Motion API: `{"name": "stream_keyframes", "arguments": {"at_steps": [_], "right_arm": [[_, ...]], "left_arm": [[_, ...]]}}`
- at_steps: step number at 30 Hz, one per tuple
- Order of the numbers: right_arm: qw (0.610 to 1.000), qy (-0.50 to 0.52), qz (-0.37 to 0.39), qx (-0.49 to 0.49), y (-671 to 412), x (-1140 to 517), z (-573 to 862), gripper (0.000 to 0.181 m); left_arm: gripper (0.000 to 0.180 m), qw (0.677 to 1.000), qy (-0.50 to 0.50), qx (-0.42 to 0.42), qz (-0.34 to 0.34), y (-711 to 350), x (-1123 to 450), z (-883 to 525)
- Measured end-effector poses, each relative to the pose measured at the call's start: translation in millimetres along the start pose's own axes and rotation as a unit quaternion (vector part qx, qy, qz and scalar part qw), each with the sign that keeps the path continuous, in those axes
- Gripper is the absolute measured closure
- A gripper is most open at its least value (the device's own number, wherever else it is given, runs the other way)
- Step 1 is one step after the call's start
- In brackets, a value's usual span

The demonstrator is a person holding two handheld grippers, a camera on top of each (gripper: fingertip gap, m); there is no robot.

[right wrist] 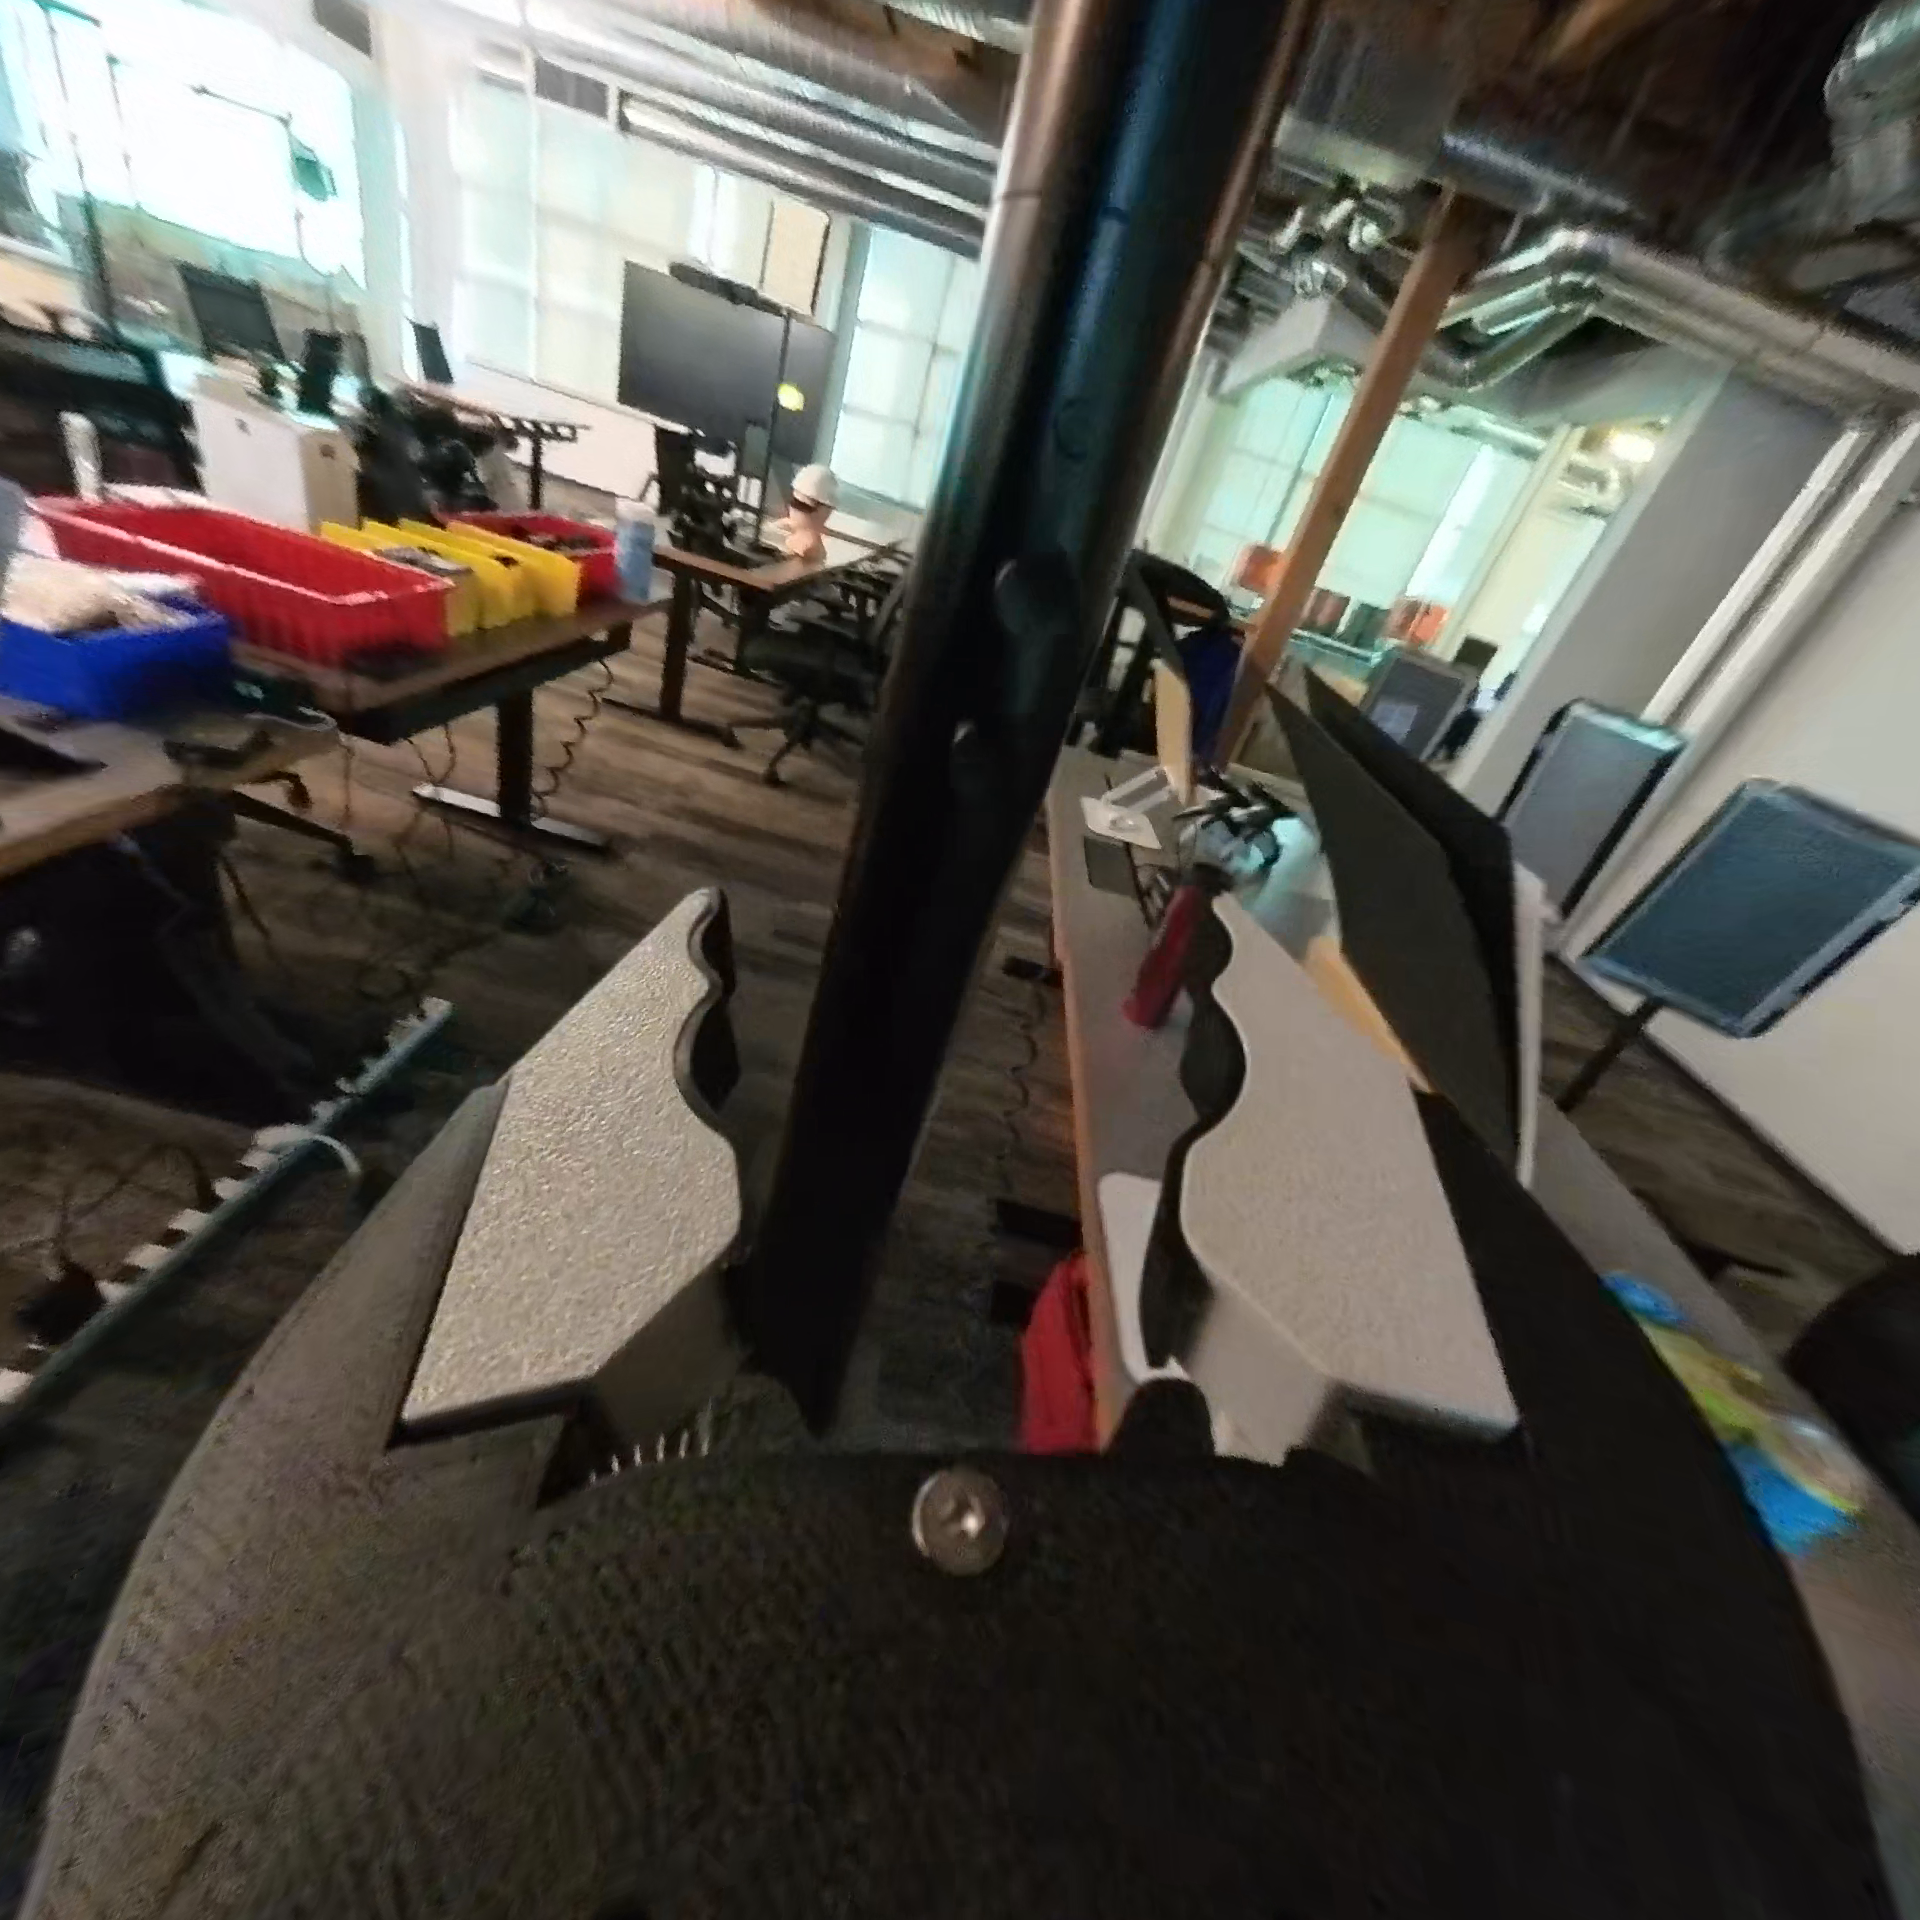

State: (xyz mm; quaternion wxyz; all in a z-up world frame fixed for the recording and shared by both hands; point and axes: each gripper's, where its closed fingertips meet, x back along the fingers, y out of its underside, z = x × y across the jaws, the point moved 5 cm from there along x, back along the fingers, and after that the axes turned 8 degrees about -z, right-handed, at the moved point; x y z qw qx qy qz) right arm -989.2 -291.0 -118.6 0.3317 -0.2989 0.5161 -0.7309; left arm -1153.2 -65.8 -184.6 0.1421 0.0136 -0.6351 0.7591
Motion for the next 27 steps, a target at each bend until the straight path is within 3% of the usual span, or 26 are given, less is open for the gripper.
{"name": "stream_keyframes", "arguments": {"at_steps": [2, 6, 11, 14, 21, 27], "right_arm": [[0.999, -0.001, 0.005, 0.038, 6.2, 3.6, -8.8, 0.096], [0.995, -0.102, 0.012, 0.011, 24.0, -2.3, -47.5, 0.089], [0.98, -0.196, 0.024, 0.017, 43.5, -14.9, -96.2, 0.082], [0.971, -0.236, 0.03, 0.02, 45.7, -17.9, -121.8, 0.072], [0.949, -0.313, -0.034, 0.002, 61.7, 2.0, -174.4, 0.043], [0.914, -0.403, -0.038, -0.009, 50.8, 70.8, -247.0, 0.037]], "left_arm": [[0.115, 0.998, -0.055, -0.001, -0.003, 2.3, 4.5, -5.1], [0.086, 0.984, -0.178, 0.002, -0.011, 12.1, 26.4, -9.2], [0.07, 0.947, -0.321, 0.014, -0.02, 33.8, 78.4, 2.4], [0.068, 0.924, -0.381, 0.02, -0.015, 47.5, 114.7, 19.6], [0.064, 0.886, -0.462, 0.028, 0.005, 66.7, 191.9, 75.1], [0.062, 0.852, -0.518, 0.068, 0.023, 106.9, 271.9, 162.1]]}}
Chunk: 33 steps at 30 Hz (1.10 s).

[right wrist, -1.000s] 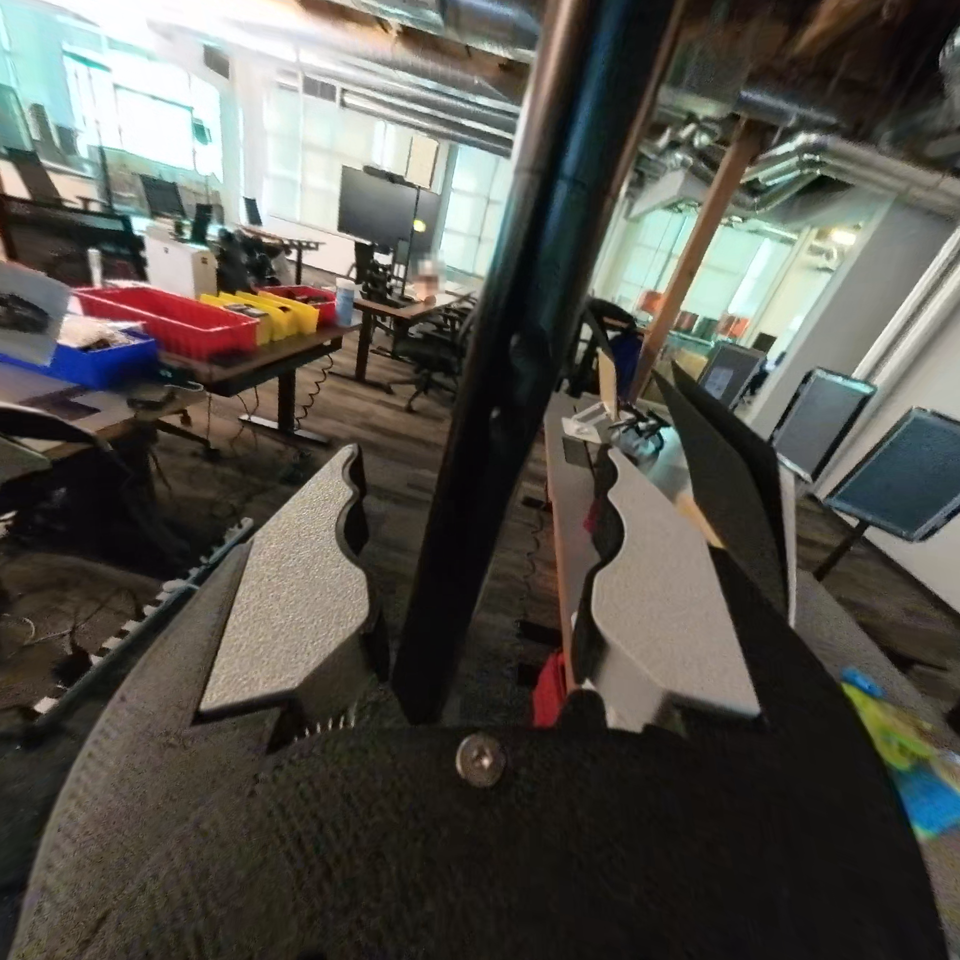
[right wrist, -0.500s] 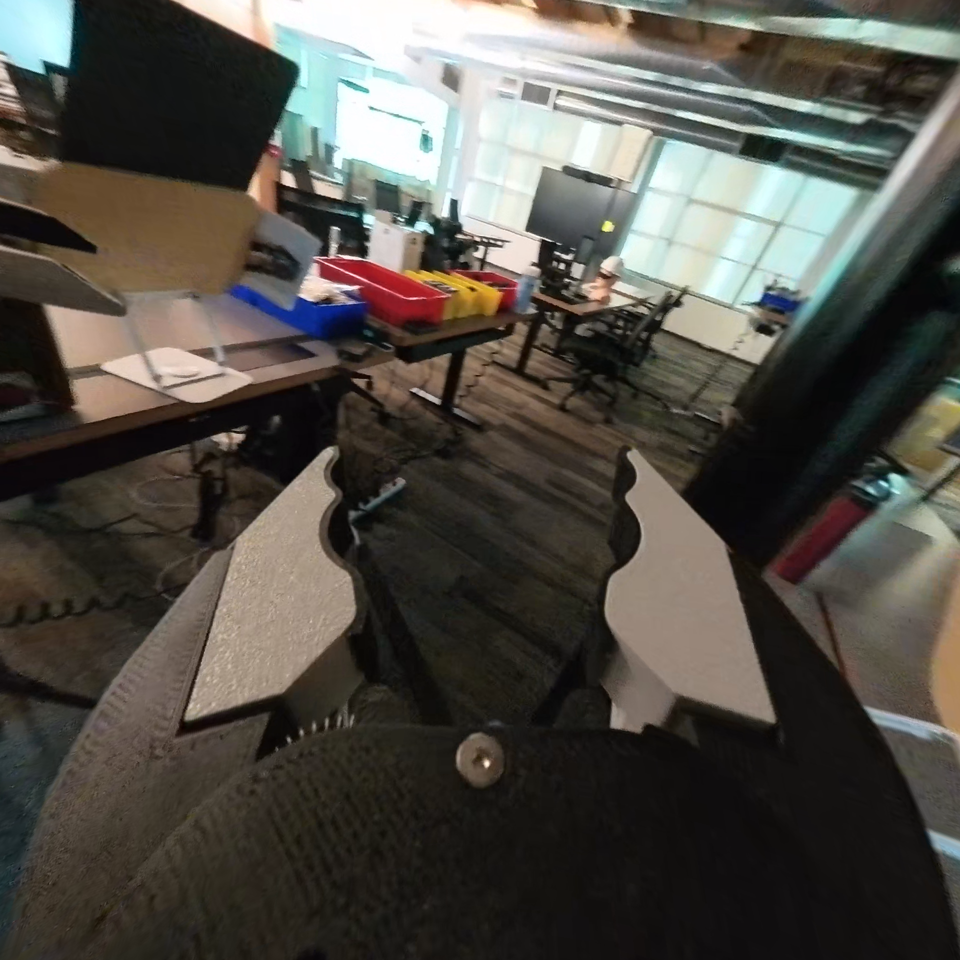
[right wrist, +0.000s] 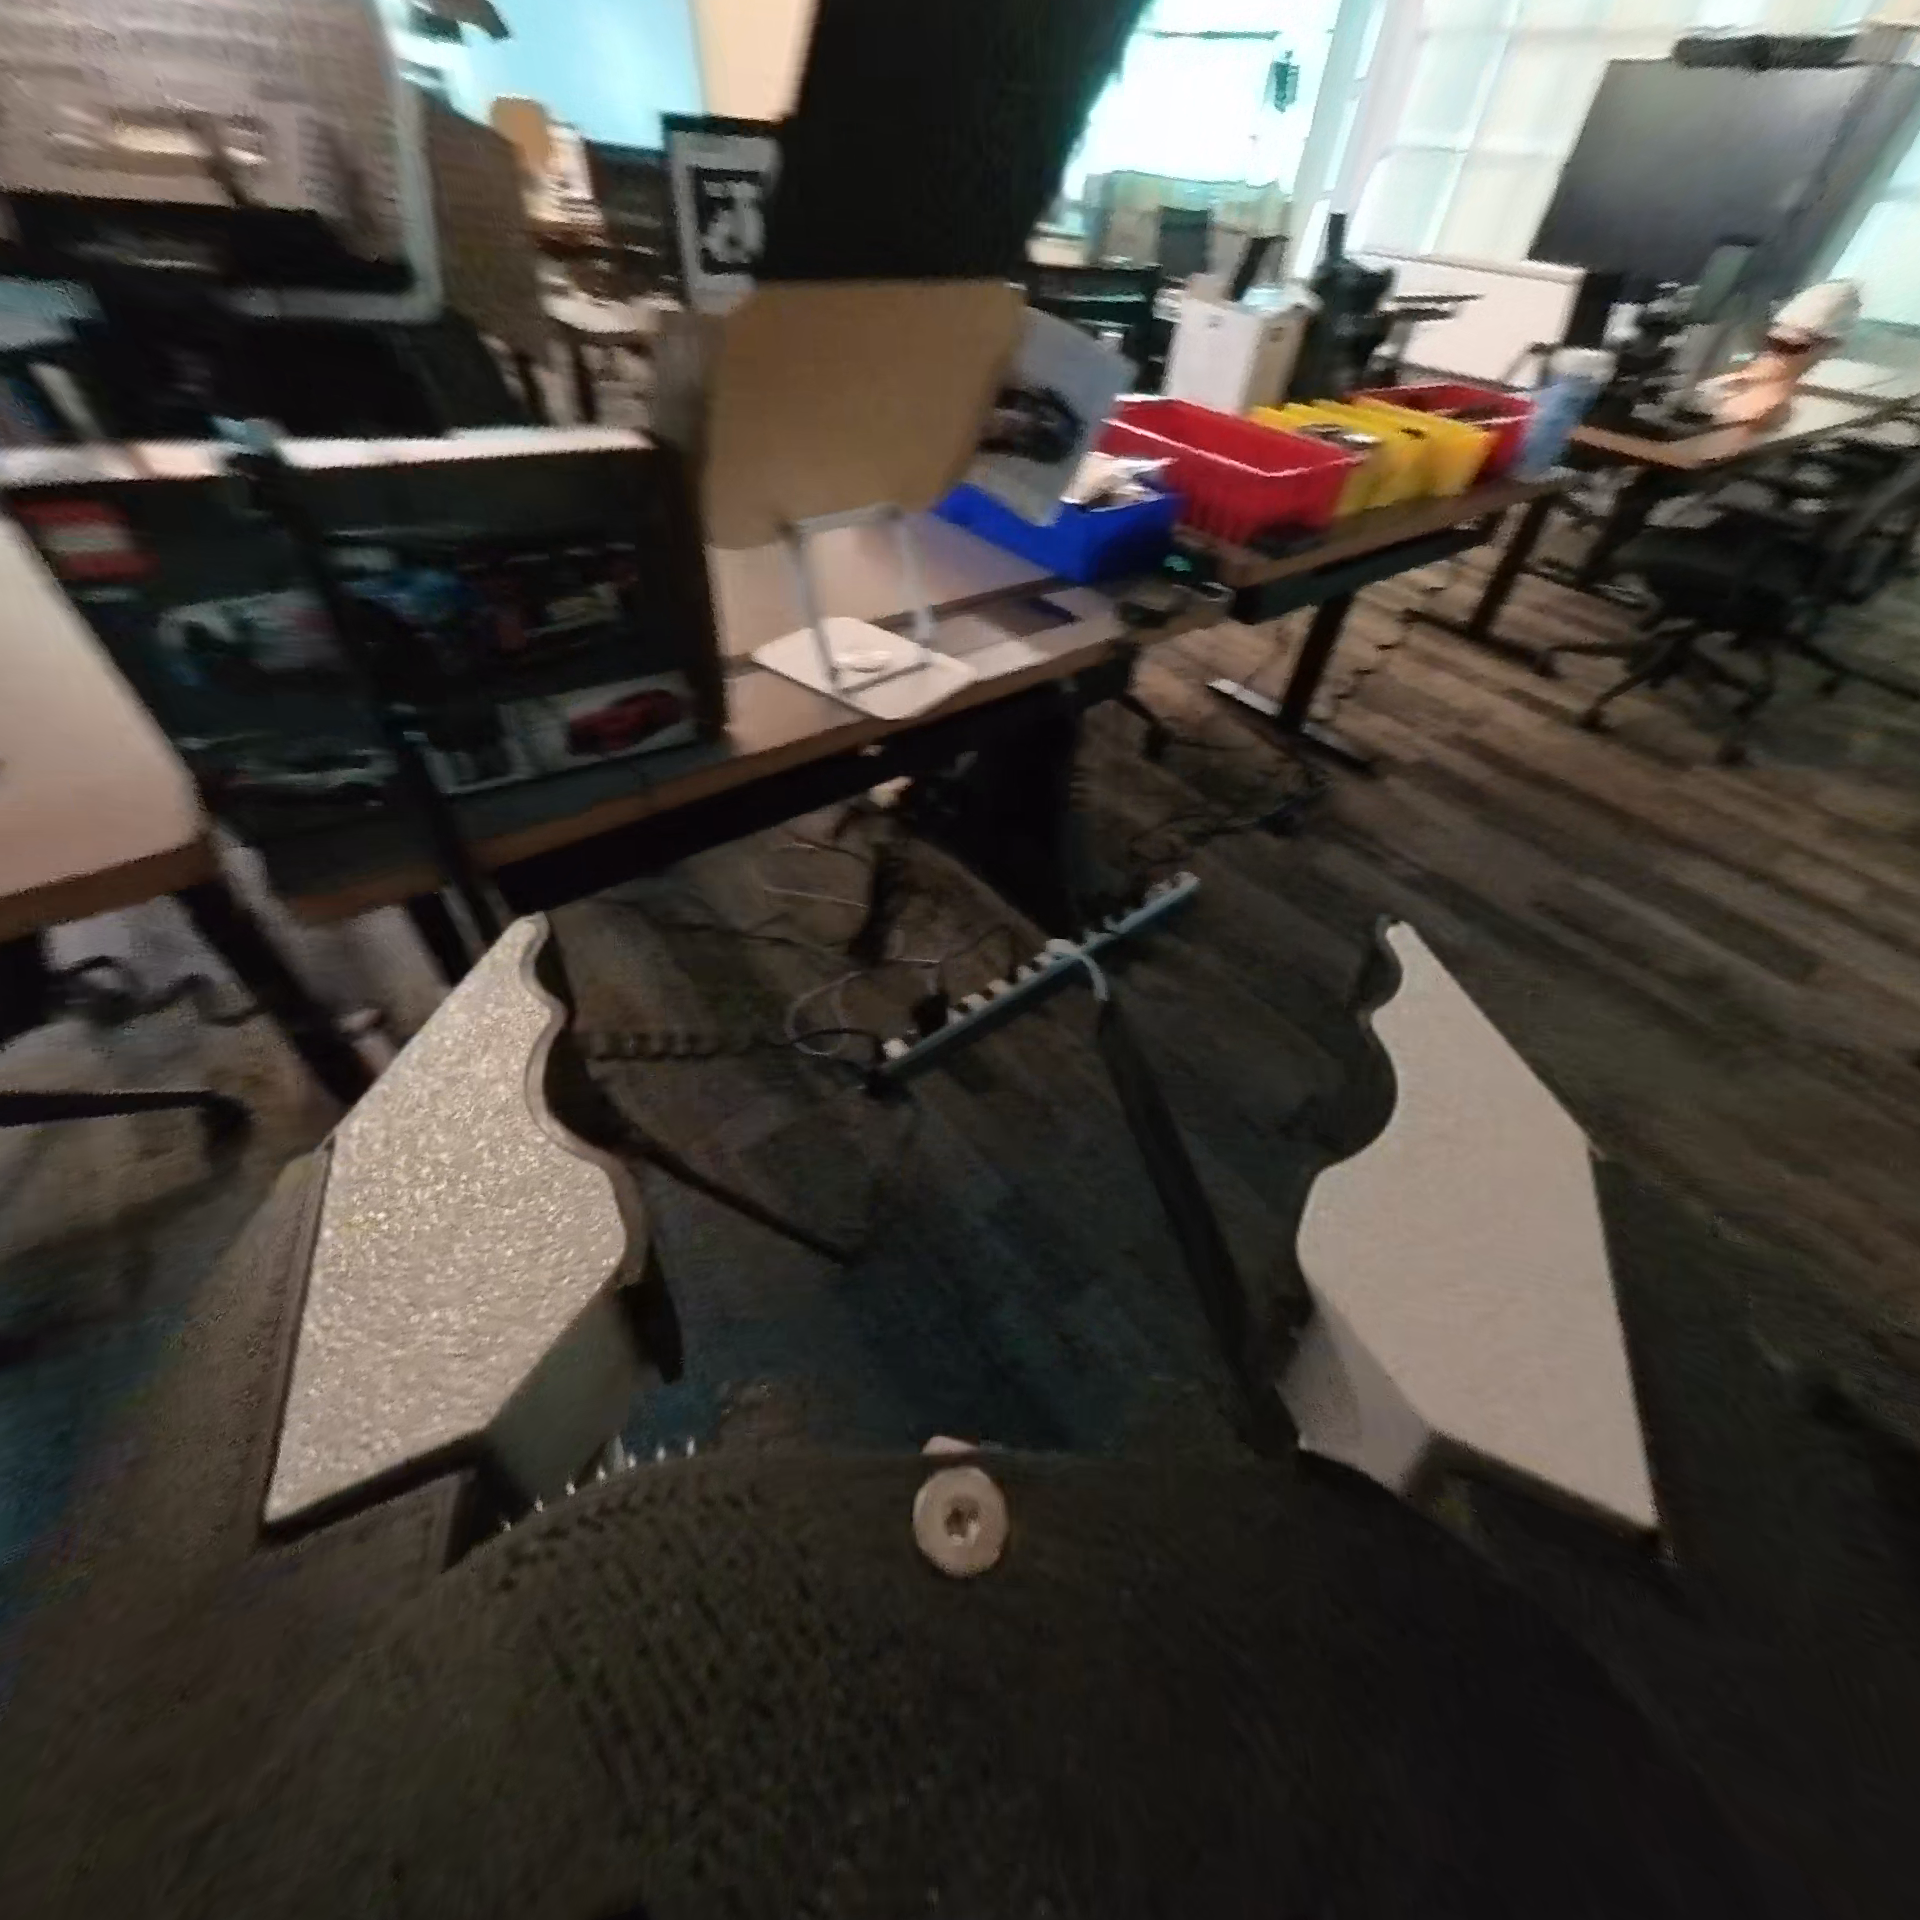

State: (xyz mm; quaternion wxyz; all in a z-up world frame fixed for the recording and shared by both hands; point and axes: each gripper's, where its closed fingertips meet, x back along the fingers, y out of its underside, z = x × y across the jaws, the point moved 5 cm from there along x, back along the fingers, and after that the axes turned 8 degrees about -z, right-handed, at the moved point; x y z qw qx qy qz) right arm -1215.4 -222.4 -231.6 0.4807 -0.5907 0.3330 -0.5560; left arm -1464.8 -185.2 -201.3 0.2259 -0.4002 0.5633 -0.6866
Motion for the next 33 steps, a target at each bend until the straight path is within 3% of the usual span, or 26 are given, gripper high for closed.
{"name": "stream_keyframes", "arguments": {"at_steps": [5, 13, 28, 33], "right_arm": [[0.994, -0.109, 0.0, -0.028, -0.2, 2.1, -89.9, 0.04], [0.981, -0.191, 0.008, 0.022, -17.0, -5.3, -159.9, 0.046], [0.968, -0.24, 0.038, 0.059, -48.5, -87.6, -110.8, 0.063], [0.98, -0.176, 0.041, 0.084, -57.6, -126.5, -39.9, 0.069]], "left_arm": [[0.062, 0.998, -0.056, 0.042, -0.003, 41.4, 87.3, -24.7], [0.069, 0.989, -0.12, 0.085, 0.003, 71.8, 166.8, -51.6], [0.081, 0.988, -0.144, 0.062, 0.011, 38.7, 112.6, -64.4], [0.081, 0.994, -0.106, 0.037, 0.009, 10.7, 38.4, -57.7]]}}
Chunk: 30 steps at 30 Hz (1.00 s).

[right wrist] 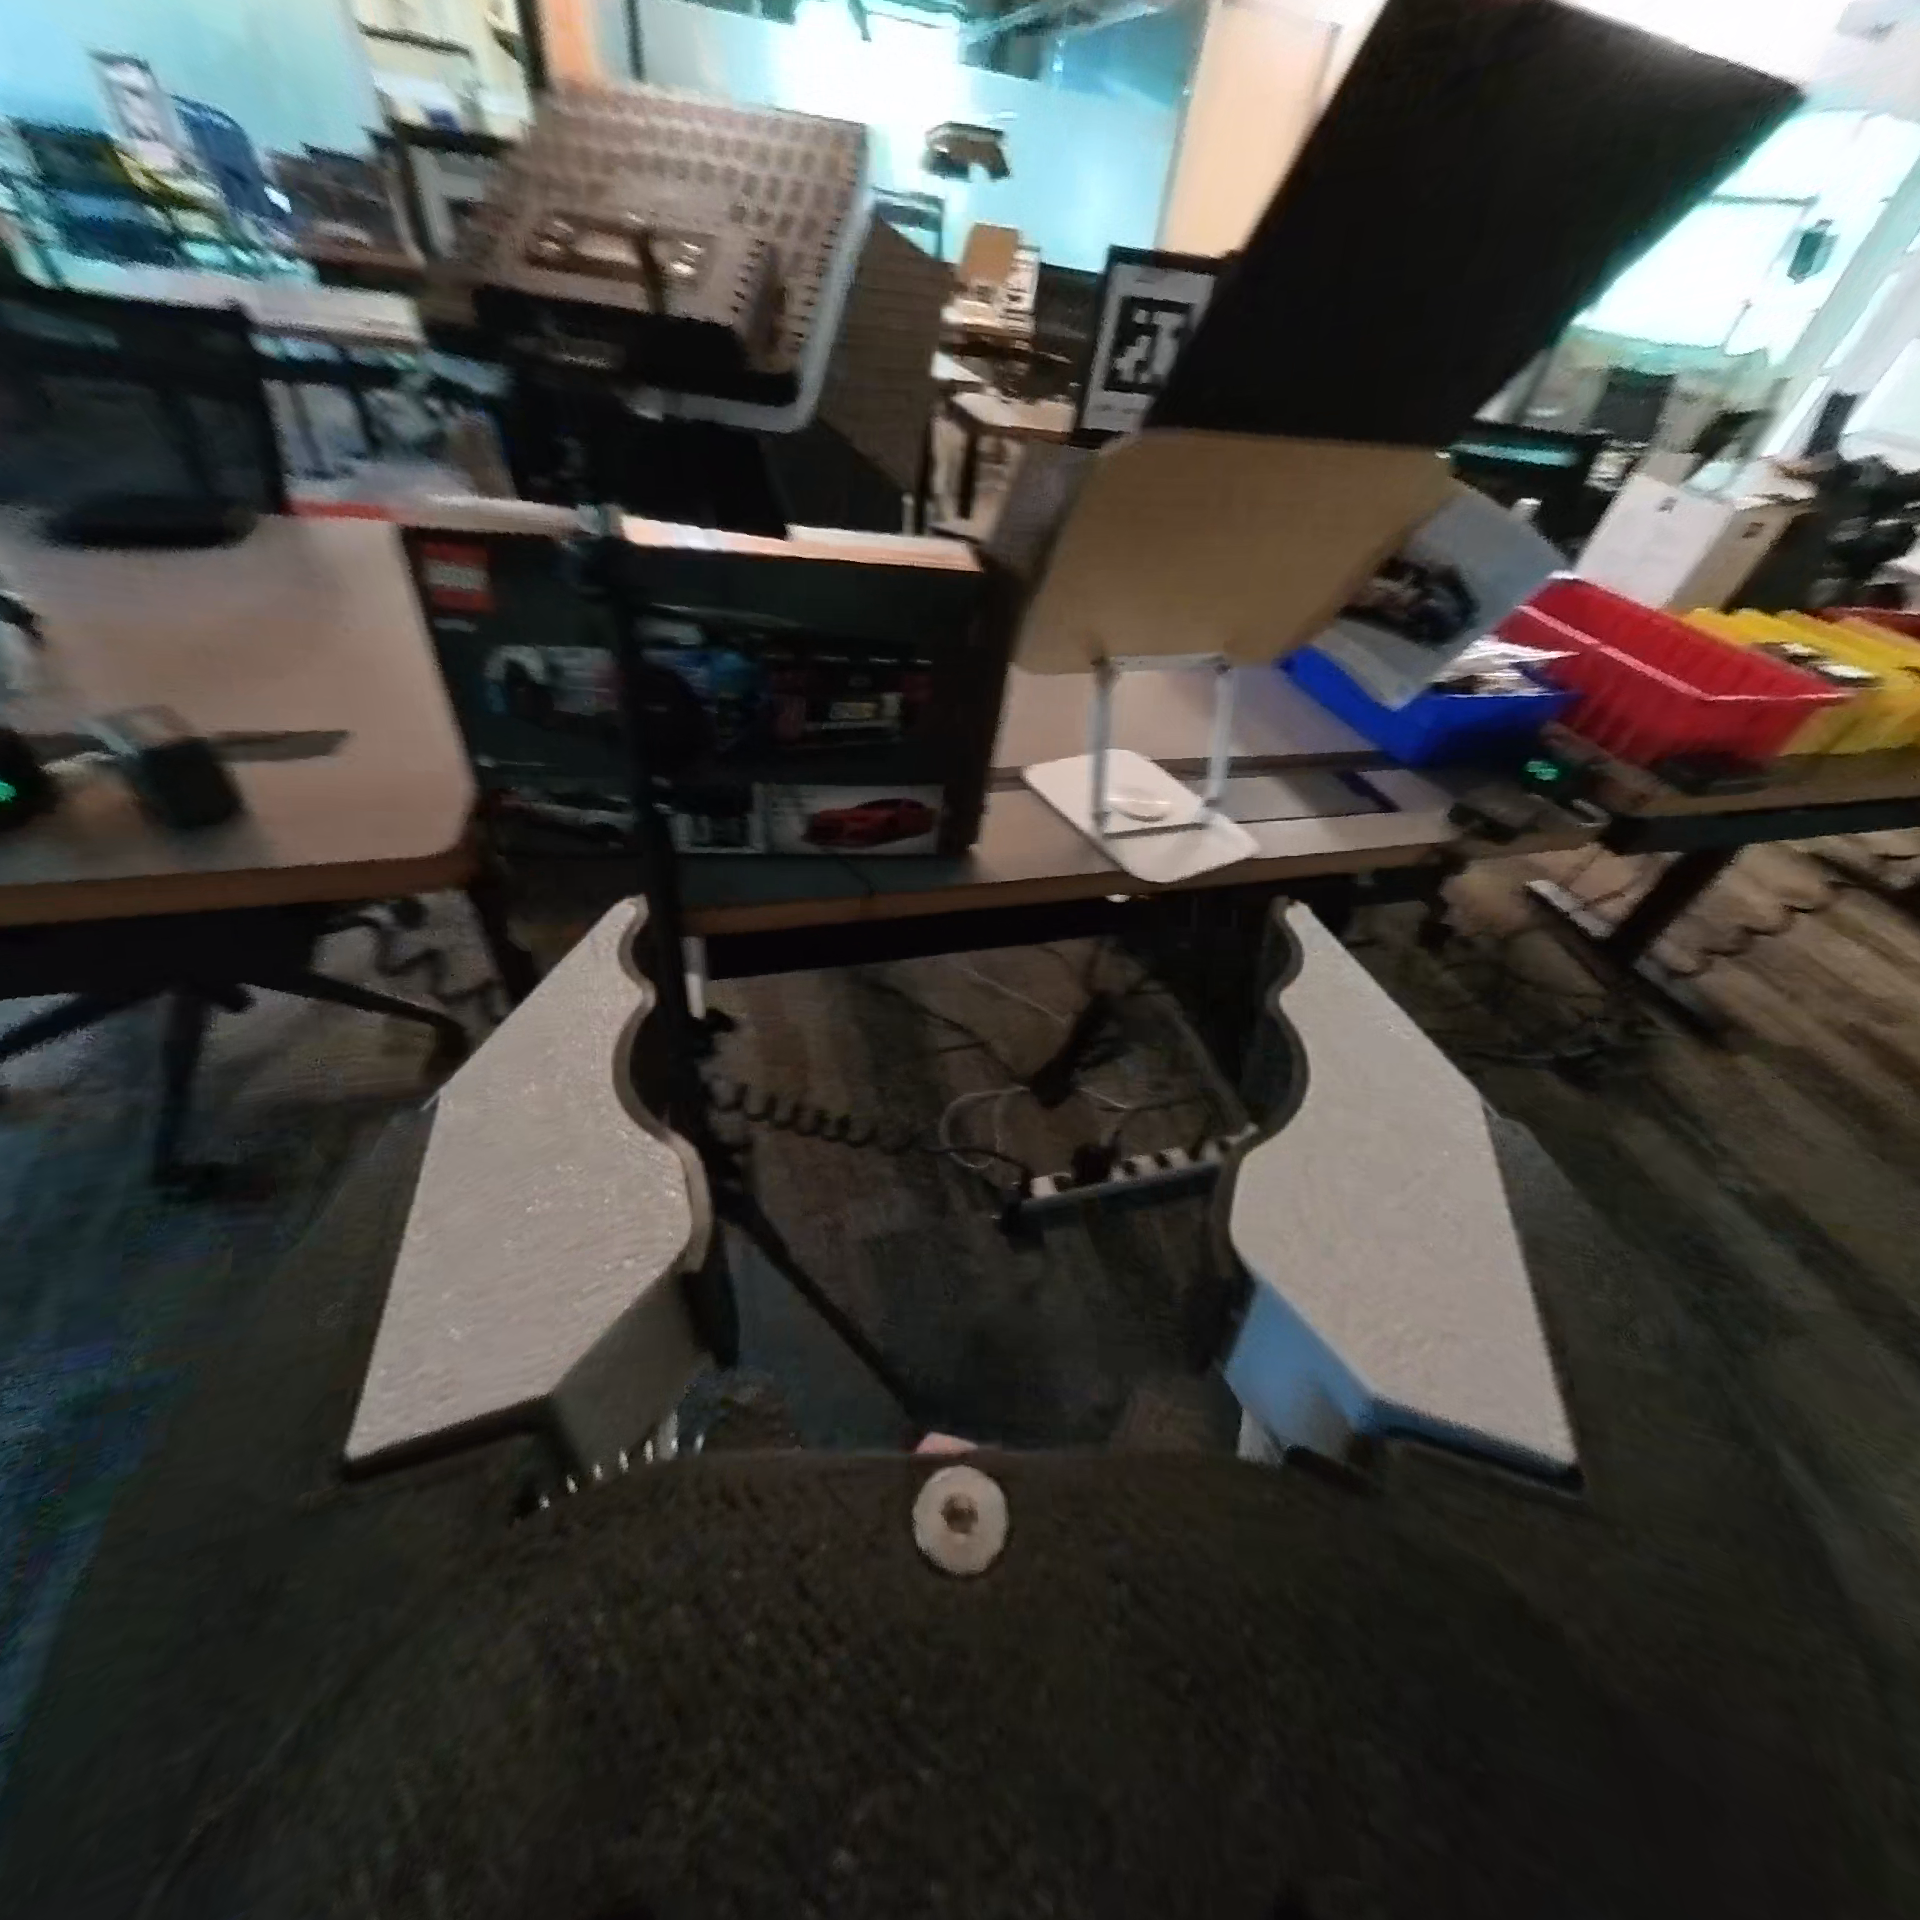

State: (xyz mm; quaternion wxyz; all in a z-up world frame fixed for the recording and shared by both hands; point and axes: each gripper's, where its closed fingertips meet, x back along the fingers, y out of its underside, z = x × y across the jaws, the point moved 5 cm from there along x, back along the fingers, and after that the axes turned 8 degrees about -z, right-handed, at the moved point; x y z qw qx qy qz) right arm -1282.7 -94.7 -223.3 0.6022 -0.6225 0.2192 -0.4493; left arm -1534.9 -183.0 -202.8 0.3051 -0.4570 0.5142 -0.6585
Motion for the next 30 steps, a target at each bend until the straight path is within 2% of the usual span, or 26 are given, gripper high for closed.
{"name": "stream_keyframes", "arguments": {"at_steps": [4, 9, 12, 14, 22, 27, 30], "right_arm": [[0.999, 0.033, -0.023, 0.029, 2.8, -4.0, 46.2, 0.07], [0.998, 0.049, -0.035, 0.01, 14.5, -2.6, 88.9, 0.076], [0.991, 0.131, -0.017, 0.035, 13.7, 8.3, 122.5, 0.094], [0.981, 0.181, -0.024, 0.064, 15.7, 10.8, 145.9, 0.099], [0.958, 0.265, -0.096, 0.058, 29.2, -24.5, 270.0, 0.097], [0.953, 0.29, -0.086, -0.013, 7.1, -64.6, 370.9, 0.093], [0.945, 0.315, -0.082, -0.012, -4.0, -82.7, 431.8, 0.092]], "left_arm": [[0.081, 0.999, 0.039, 0.002, -0.002, -14.1, -54.2, 23.5], [0.089, 0.994, 0.108, -0.025, -0.02, -21.6, -120.6, 55.6], [0.098, 0.982, 0.176, -0.055, -0.039, -26.0, -166.1, 74.8], [0.098, 0.975, 0.198, -0.085, -0.049, -30.0, -202.0, 83.2], [0.099, 0.93, 0.342, -0.13, -0.042, -57.1, -371.2, 138.7], [0.099, 0.9, 0.405, -0.157, -0.026, -111.8, -479.2, 174.1], [0.101, 0.885, 0.423, -0.194, -0.002, -145.4, -534.3, 190.1]]}}
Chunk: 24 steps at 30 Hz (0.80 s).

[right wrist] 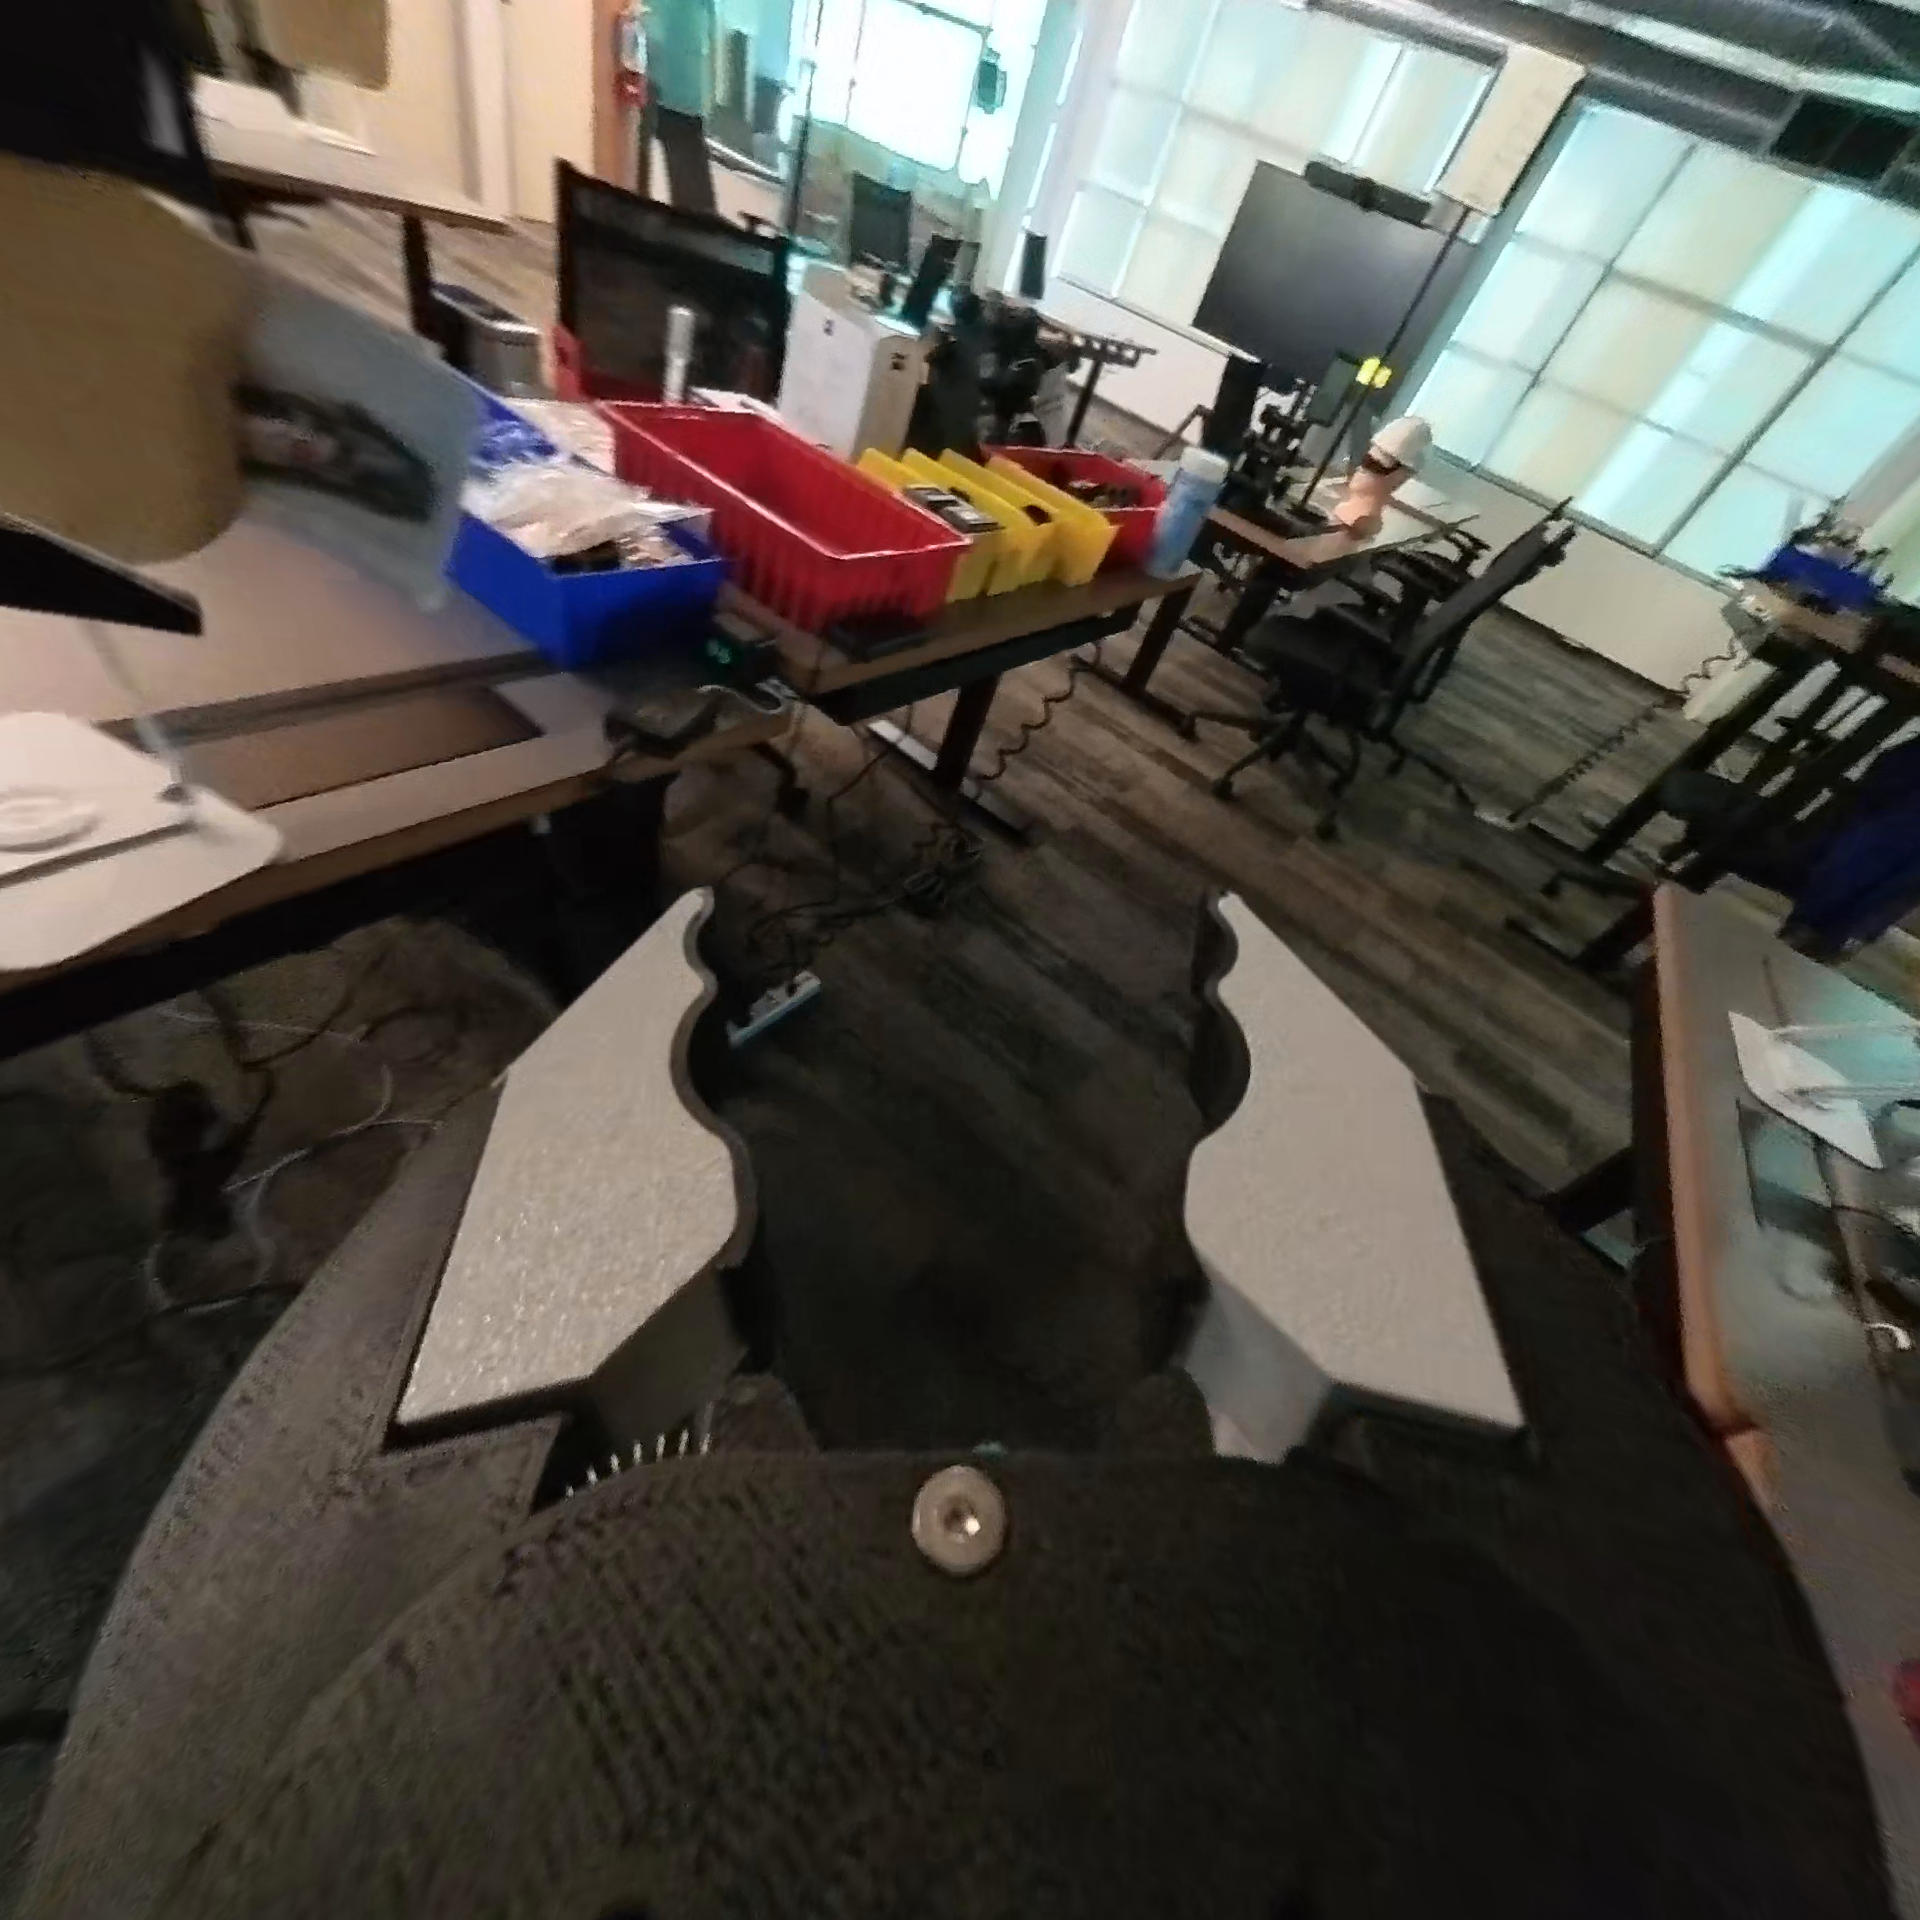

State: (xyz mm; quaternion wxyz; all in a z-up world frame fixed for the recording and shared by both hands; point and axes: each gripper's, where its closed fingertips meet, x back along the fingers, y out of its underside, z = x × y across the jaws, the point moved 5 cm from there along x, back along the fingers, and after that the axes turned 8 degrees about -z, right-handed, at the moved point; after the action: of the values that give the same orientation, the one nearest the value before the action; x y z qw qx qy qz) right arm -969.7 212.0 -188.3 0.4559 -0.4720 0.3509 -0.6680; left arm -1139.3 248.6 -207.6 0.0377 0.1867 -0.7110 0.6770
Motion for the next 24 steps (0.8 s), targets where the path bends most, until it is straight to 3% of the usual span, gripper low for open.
{"name": "stream_keyframes", "arguments": {"at_steps": [5, 12, 18, 24], "right_arm": [[0.998, 0.033, -0.034, -0.033, 15.1, -57.2, 62.7, 0.09], [0.99, 0.081, -0.112, -0.028, 94.0, -153.5, 165.1, 0.102], [0.999, -0.01, -0.015, -0.027, 80.1, -335.1, 249.7, 0.107], [0.986, -0.159, 0.05, 0.018, -9.1, -518.6, 332.1, 0.085]], "left_arm": [[0.103, 0.999, 0.042, 0.021, 0.002, -18.0, -77.4, -64.9], [0.103, 0.997, 0.062, 0.037, -0.028, -20.1, -209.5, -147.2], [0.101, 0.997, -0.047, 0.053, -0.04, -41.3, -326.5, -263.0], [0.1, 0.965, -0.216, 0.15, -0.023, -96.6, -391.4, -378.5]]}}
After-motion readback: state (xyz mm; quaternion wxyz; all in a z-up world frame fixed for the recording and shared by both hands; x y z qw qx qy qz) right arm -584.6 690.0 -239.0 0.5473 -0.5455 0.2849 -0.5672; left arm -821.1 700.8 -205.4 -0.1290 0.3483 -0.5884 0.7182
